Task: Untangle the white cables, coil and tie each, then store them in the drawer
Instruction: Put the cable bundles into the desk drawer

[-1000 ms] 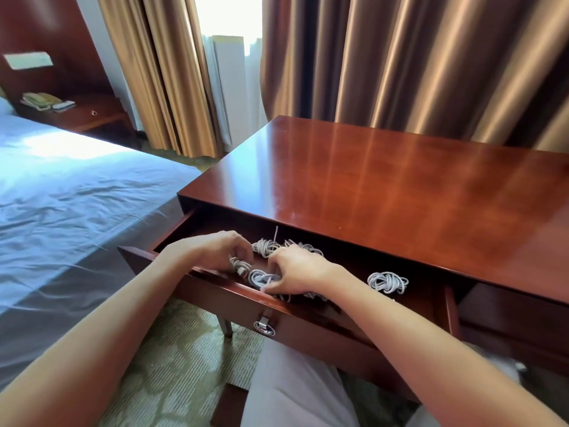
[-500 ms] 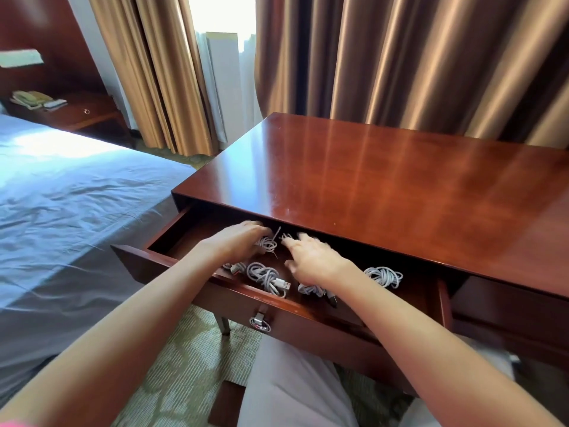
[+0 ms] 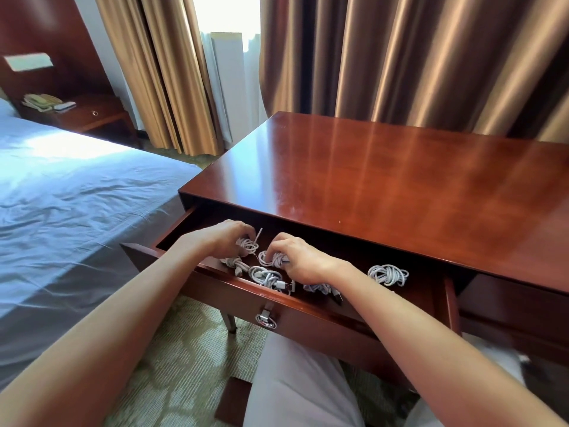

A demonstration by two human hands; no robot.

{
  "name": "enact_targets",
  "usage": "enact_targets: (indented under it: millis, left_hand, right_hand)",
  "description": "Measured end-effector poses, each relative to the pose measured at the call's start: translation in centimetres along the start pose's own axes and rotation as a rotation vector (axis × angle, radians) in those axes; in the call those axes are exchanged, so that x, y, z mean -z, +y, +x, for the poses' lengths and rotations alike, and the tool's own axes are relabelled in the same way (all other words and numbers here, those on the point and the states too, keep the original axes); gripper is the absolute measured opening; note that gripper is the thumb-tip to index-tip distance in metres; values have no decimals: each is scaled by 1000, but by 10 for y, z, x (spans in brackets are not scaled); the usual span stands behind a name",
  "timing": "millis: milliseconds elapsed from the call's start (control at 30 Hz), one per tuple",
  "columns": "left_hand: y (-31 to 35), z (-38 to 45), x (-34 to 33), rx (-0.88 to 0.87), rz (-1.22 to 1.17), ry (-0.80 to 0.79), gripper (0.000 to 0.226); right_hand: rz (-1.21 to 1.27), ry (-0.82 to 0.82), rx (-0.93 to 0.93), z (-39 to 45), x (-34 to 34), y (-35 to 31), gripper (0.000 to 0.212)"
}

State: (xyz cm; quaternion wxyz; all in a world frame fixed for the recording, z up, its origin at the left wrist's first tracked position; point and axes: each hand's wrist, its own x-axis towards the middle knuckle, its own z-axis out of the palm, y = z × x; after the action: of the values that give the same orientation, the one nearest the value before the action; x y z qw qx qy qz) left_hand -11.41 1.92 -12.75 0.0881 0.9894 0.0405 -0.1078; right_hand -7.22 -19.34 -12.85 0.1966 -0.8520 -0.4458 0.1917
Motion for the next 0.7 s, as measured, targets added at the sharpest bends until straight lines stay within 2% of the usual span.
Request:
enact_targets:
  millis: [133, 233, 300, 467, 600, 700]
  left_hand:
    - [1, -1, 7, 46, 67, -106, 40]
    - [6, -3, 10, 54, 98, -122, 44]
    - [9, -4, 13, 29, 94, -107, 41]
    - [22, -7, 23, -27, 112, -18, 13]
    - [51, -8, 40, -62, 91, 29, 16]
    - [82, -7, 54, -129, 75, 62, 19]
  right_hand:
    - [29, 26, 11, 1, -1, 2, 46]
    - [26, 52, -20, 4, 0, 12, 45]
    - [52, 40, -38, 2, 4, 18, 46]
    - [171, 69, -39, -15, 23, 22, 46]
    - [295, 123, -53, -30, 43, 22, 43]
    - [275, 187, -39, -42, 60, 25, 37]
